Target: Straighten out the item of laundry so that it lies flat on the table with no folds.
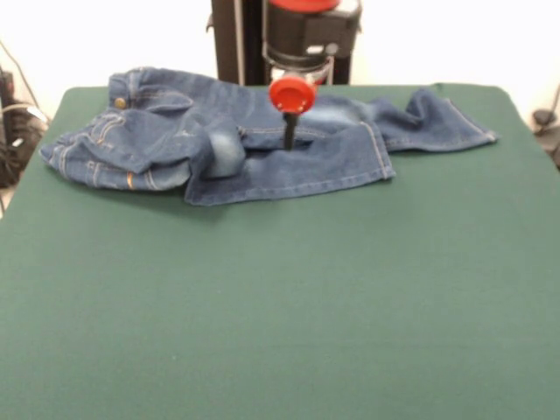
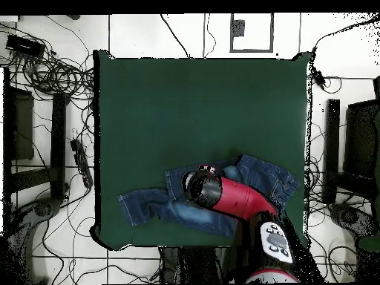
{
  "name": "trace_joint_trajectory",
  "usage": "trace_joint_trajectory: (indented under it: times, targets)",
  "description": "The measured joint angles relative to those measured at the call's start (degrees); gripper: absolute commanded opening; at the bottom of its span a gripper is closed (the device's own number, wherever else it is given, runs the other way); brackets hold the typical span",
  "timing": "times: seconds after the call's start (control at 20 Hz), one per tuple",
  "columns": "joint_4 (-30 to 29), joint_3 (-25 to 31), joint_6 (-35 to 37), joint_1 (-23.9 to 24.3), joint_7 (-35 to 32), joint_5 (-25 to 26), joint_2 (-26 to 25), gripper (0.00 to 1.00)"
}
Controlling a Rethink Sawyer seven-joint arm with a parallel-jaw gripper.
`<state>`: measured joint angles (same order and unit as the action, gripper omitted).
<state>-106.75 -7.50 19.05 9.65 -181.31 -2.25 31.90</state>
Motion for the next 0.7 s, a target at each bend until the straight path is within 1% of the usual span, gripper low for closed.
trace_joint_trajectory:
  times: [0.35,0.5,0.7]
  targets:
    - [0.6,0.1,-0.9,0.3,0.0,4.0,-3.7,1.0]
    - [0.7,0.2,-1.9,0.3,0.0,4.3,-5.6,1.0]
    - [1.0,0.2,-3.0,-0.2,0.0,4.3,-6.6,1.0]
